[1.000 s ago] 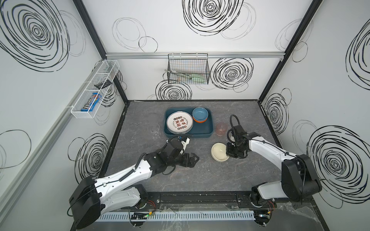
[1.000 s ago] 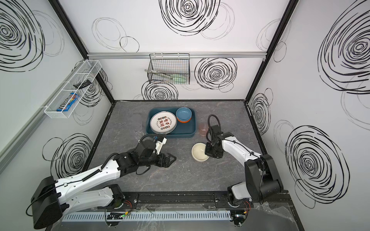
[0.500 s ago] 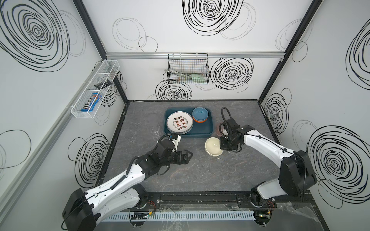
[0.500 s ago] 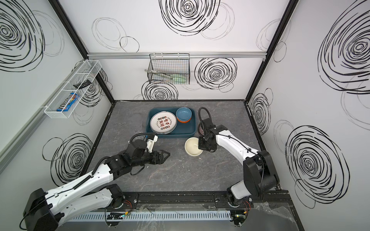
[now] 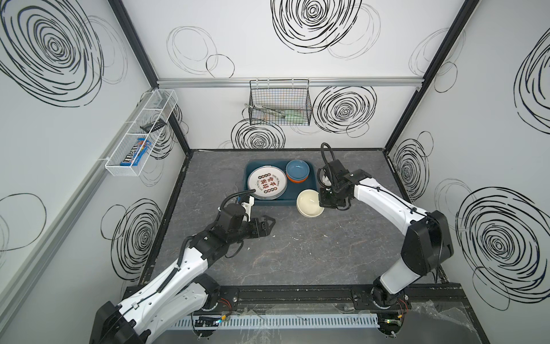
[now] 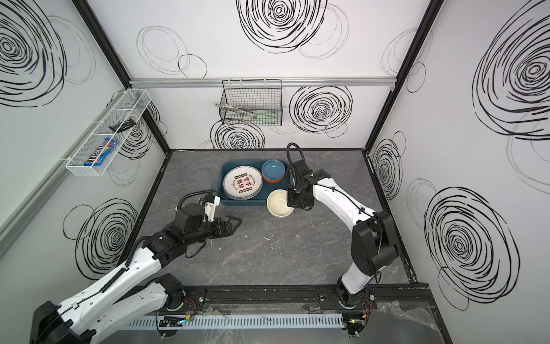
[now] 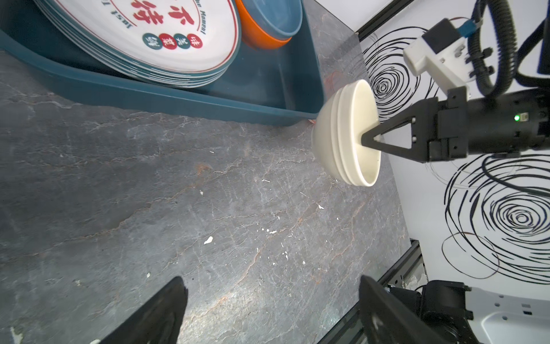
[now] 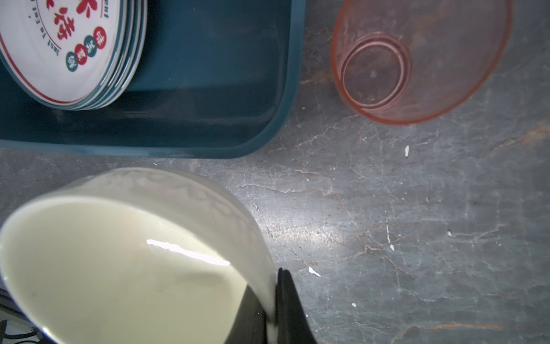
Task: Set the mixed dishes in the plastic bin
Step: 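Lift the cream bowl and carry it over the teal bin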
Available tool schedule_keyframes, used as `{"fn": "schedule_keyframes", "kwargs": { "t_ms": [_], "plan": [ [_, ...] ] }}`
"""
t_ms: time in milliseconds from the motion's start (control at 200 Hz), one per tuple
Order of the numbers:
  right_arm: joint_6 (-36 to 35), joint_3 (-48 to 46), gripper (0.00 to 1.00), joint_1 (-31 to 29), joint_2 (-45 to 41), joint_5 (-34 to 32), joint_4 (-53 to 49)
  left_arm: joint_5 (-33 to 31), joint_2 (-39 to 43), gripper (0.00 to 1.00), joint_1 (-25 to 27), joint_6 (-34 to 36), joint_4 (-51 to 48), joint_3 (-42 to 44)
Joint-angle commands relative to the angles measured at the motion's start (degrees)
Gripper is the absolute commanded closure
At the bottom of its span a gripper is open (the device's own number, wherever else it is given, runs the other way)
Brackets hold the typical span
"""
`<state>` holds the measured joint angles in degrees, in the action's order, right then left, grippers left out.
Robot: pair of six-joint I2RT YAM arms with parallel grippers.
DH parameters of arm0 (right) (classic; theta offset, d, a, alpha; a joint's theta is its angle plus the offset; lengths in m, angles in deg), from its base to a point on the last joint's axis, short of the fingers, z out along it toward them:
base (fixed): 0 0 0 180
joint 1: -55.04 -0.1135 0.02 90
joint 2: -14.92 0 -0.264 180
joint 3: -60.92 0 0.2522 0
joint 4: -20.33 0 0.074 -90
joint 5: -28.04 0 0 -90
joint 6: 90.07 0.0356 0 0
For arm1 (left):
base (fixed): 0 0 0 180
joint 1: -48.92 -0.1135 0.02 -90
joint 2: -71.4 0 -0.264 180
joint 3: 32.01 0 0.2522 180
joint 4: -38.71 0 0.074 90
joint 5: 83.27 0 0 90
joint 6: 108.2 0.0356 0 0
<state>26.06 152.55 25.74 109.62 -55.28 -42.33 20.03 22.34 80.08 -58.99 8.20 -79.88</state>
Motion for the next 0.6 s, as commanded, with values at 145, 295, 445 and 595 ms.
{"fn": "schedule_keyframes", "kwargs": {
  "t_ms": [145,295,445,595],
  "plan": [
    [-1.94,9.56,0.99,-0.08,5.78,-0.83,-2.4,2.67,1.4,0.06,-4.65,0.62,-0.82,-0.52],
    [-1.96,15.52,0.99,0.24,10.12,-1.12,-3.33,4.34,1.46,0.06,-7.15,1.15,-1.15,-0.72],
    [-2.21,22.44,0.99,0.69,14.72,-1.49,-5.21,5.24,1.28,0.06,-9.25,1.72,-1.48,-0.87],
    [-2.31,29.75,0.99,1.42,19.35,-1.83,-7.09,6.16,1.07,0.07,-11.18,1.84,-1.25,-1.06]
  ]
}}
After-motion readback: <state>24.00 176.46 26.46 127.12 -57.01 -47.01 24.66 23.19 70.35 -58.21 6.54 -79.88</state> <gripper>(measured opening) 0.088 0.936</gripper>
